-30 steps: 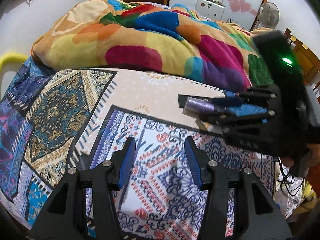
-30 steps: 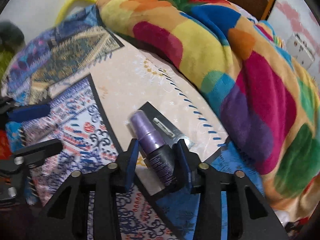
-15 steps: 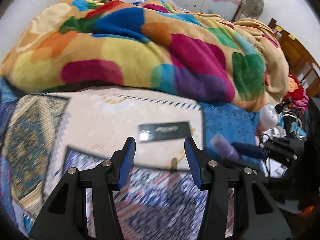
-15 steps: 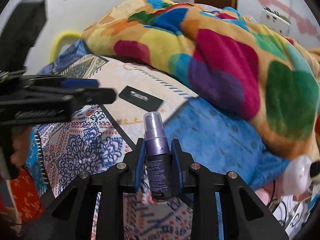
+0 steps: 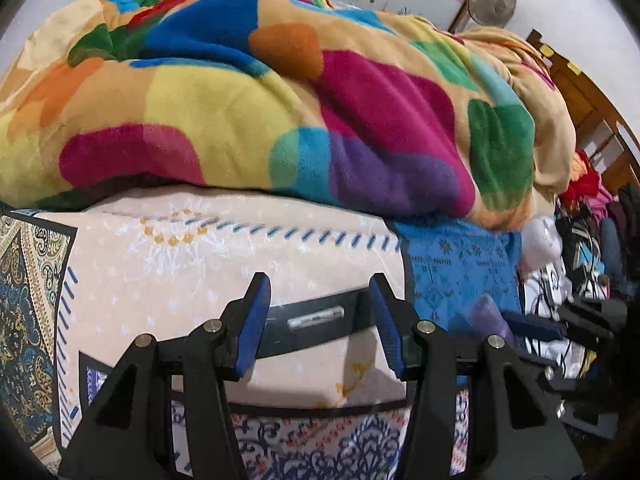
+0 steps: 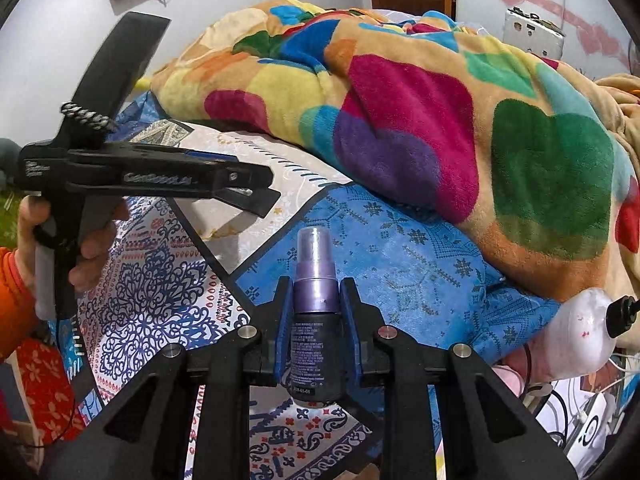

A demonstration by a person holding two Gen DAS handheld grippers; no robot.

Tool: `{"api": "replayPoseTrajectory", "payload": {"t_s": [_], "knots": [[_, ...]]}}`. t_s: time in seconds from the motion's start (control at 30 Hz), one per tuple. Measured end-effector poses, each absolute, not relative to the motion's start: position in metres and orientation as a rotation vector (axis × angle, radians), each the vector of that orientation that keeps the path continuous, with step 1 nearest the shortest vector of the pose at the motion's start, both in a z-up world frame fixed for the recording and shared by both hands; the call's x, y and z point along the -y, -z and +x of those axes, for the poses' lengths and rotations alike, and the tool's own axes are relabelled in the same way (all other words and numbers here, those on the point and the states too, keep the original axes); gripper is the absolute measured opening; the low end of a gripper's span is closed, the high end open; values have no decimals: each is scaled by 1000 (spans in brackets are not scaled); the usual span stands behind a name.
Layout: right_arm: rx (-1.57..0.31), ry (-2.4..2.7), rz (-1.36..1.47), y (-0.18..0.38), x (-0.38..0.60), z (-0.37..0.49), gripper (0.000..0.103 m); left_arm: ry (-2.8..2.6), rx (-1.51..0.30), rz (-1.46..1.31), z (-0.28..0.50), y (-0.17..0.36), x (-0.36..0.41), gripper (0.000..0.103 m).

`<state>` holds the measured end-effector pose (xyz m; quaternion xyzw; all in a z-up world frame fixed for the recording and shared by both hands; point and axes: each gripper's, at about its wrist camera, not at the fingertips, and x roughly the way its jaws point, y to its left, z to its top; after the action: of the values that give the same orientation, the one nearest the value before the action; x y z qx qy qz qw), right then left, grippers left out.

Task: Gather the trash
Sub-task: 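Grasp the black phone holder with the left tool while the right tool holds the bottle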

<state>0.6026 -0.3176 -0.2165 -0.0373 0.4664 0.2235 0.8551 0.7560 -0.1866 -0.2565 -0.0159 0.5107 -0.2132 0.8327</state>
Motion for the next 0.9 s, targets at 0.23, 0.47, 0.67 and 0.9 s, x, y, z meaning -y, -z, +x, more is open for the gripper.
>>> {"api": "replayPoseTrajectory", "payload": {"t_s": [0.23,0.47,0.67,0.9], "knots": [[-1001,-446,-109,219,310,600,22,500,-1123,56,718,255,184,50],[-1026,-455,-120,220,310,592,23,467,-1052,269,689,257,206,25],[-1022,-447,-187,225,303,578,24,440,-1053,238,690,257,205,24],[-1003,-445,-165,219,302,567,24,410,-1019,269,662,248,210,24]]}}
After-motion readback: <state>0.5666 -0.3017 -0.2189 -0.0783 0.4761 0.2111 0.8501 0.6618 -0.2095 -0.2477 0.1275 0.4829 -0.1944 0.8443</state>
